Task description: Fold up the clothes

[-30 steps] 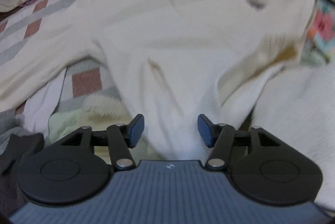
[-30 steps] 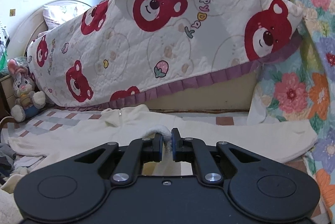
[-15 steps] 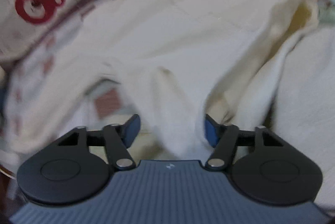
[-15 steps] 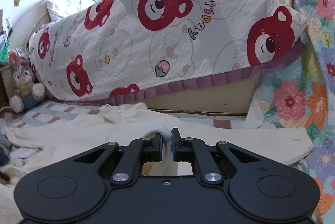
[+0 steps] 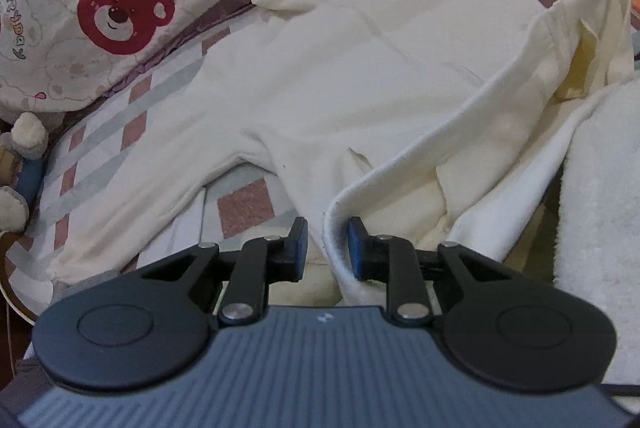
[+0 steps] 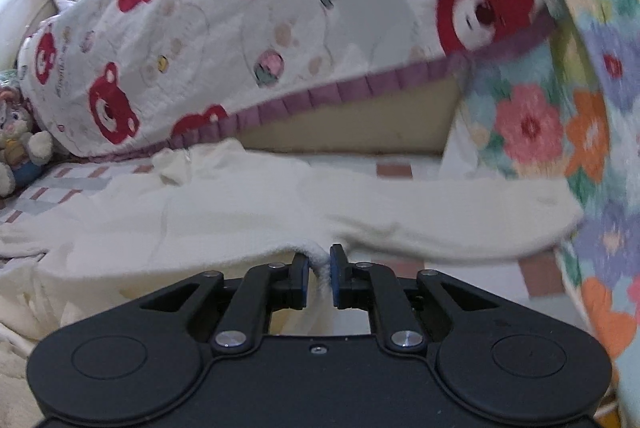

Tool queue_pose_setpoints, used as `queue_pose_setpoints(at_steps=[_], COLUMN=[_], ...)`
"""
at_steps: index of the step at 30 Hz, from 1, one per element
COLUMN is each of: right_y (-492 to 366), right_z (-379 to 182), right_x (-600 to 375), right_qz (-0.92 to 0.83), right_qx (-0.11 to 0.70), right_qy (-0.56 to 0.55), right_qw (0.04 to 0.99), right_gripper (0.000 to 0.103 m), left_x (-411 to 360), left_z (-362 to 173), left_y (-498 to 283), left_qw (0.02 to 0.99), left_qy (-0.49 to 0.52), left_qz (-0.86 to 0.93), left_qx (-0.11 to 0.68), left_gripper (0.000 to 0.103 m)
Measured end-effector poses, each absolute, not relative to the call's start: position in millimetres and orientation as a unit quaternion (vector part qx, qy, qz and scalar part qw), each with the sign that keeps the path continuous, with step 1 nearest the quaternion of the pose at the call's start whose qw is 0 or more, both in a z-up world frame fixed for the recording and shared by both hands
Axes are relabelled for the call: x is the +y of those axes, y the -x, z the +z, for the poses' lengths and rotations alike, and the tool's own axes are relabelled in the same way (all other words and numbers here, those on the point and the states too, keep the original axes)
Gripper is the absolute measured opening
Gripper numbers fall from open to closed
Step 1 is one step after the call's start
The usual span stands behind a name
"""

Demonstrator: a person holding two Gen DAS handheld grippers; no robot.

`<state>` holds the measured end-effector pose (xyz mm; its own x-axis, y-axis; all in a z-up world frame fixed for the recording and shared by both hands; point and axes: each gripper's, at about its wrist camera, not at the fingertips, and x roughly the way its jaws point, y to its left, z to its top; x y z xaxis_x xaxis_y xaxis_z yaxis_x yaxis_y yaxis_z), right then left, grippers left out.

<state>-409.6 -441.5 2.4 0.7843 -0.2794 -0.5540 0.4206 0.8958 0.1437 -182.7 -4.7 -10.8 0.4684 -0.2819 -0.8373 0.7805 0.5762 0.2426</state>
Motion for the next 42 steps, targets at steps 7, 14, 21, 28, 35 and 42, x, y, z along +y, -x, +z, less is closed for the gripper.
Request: queue_pose_setpoints(at_steps=[7,14,21,28,35,42], right_y=[417.3,434.2,443.0,457.4,464.8,471.1], right_z=[-28.1,-63.3,-103.6,-38.9,24.0,-16.1], right_x=[-459.4,-470.2,-461.1,-447.9,-436.1,-436.3], right_qz=[-0.196,-0.195,-0.168,-0.166,-0.182,-0.188], right_qx=[0.309,0.326,0.342,0.237,0.206,0.256], right_qy=[-0.198,-0.302,-0.409,-0.293,-0.179,-0.219], right_qw=[0.909,0.874,0.829,0.911,0.945,0.923], right_gripper=[0.028,0.032,0.043,0.006,0.005,0.005], left_x=[-6.2,-1.5,4.3,15.7,28.2,31.0], left_z=[-19.5,-27.5,-35.4,10.0,15.8,-23.6], left_y=[181.4,181.6,182.0,198.7,198.1,198.8], left_qw=[0.793,0.788,0.783,0.832,0.839,0.806], left_qy=[-0.308,-0.286,-0.262,-0.249,-0.197,-0.179], left_qz=[-0.333,-0.329,-0.323,-0.333,-0.321,-0.313], left_qx=[0.407,0.434,0.464,0.366,0.393,0.469], left_gripper=[0.023,0.035,0.055,0.004,0.005,0.047])
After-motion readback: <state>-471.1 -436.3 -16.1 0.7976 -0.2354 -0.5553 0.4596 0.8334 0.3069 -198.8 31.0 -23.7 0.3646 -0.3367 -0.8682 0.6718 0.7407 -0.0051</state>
